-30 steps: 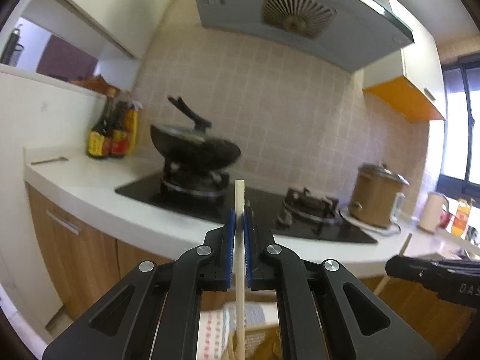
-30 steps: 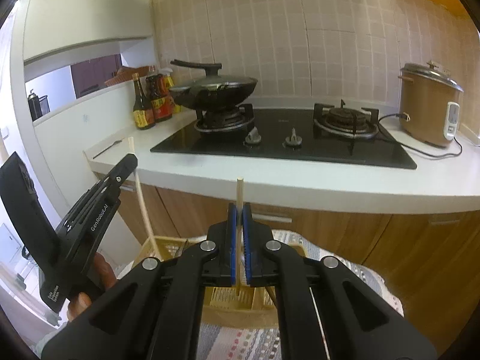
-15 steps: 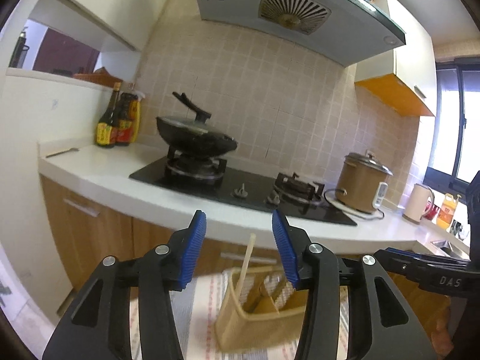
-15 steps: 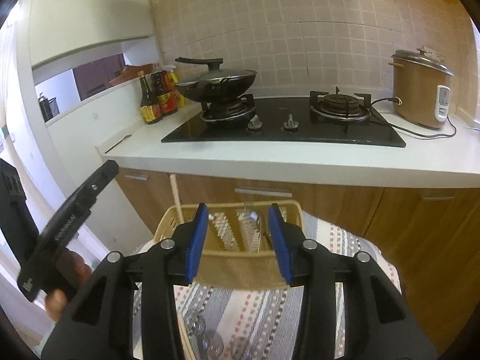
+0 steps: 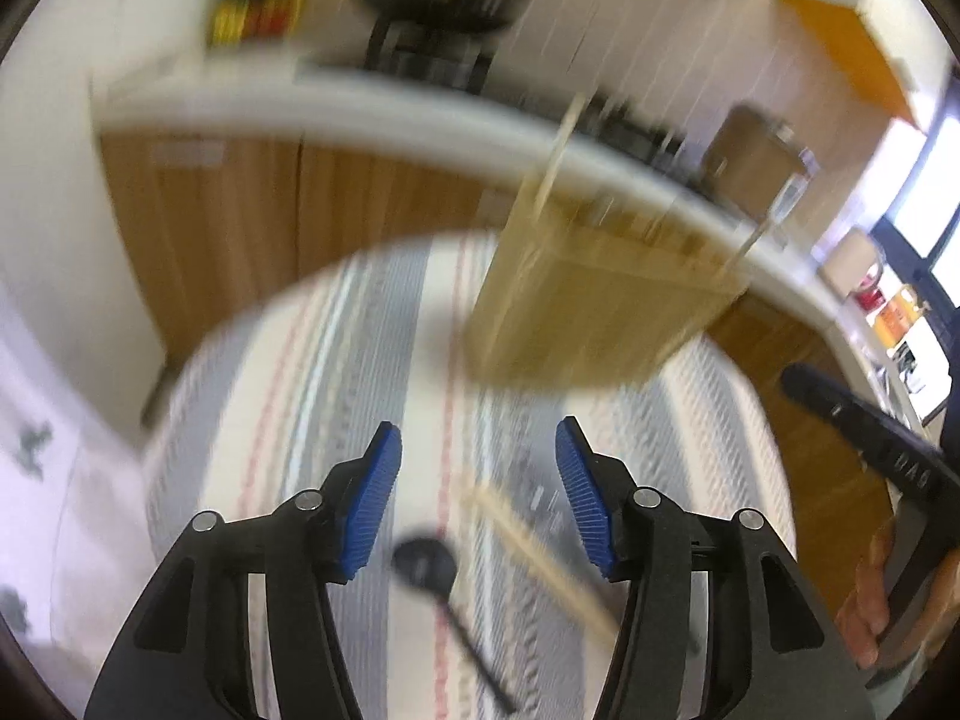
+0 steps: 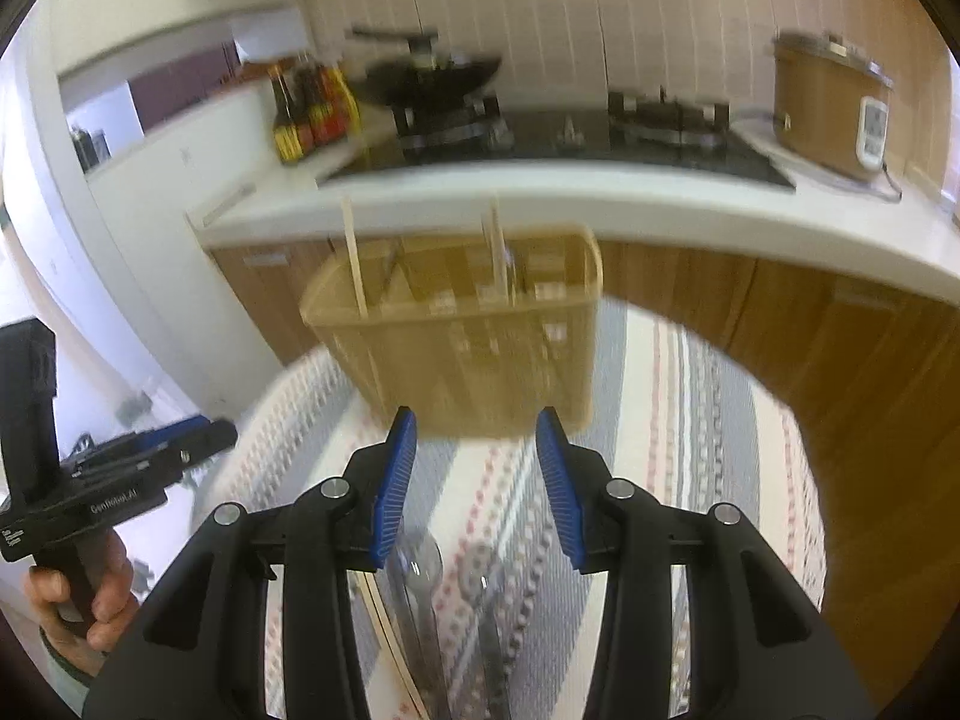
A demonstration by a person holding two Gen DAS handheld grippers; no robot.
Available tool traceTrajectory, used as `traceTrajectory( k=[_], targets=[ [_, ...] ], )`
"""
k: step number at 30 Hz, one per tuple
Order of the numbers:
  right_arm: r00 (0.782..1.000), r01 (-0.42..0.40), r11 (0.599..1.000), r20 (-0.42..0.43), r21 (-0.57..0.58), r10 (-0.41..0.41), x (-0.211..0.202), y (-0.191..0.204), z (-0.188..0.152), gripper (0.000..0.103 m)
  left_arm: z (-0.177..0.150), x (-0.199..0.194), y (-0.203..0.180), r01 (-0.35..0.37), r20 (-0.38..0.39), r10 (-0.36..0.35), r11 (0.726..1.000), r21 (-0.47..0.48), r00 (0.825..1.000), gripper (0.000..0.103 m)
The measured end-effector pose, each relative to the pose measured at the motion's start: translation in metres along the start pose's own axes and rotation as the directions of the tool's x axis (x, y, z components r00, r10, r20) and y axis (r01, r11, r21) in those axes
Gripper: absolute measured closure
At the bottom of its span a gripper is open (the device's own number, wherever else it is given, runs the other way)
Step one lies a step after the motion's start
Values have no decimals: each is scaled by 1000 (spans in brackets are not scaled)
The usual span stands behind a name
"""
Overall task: Organize utensils
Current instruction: 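Grasp the black ladle with the left tool while the right tool grasps a clear spoon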
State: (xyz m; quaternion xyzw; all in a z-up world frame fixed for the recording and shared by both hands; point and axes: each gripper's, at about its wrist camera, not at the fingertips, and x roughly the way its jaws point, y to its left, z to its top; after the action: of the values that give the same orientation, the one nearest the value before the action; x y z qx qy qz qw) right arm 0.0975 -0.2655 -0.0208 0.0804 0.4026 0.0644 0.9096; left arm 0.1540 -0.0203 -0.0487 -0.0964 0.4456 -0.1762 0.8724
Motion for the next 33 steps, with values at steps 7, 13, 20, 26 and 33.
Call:
traceTrajectory(
  k=[7, 13, 20, 26, 33],
  targets=[
    [965, -2, 1000, -264, -19, -3, 58, -11, -27, 65, -32, 59, 38, -57, -221, 34, 993, -100, 975, 51],
    [927, -13, 1000, -375, -25, 3, 83, -13, -43, 65, -35, 70, 26, -126, -220, 117, 992, -25, 968, 50],
    [888, -18, 995, -459, -97, -28, 96, 3, -56, 65, -35, 76, 8, -200, -201, 207, 978, 54, 958, 48],
    [872, 45, 973, -466, -225, -148, 99, 24, -60, 68, -33, 79, -9, -240, -199, 256, 965, 105, 946, 52],
    [858, 63, 953, -472, -297, -204, 98, 50, -64, 92, -39, 81, -26, -279, -174, 312, 941, 193, 934, 68]
  ],
)
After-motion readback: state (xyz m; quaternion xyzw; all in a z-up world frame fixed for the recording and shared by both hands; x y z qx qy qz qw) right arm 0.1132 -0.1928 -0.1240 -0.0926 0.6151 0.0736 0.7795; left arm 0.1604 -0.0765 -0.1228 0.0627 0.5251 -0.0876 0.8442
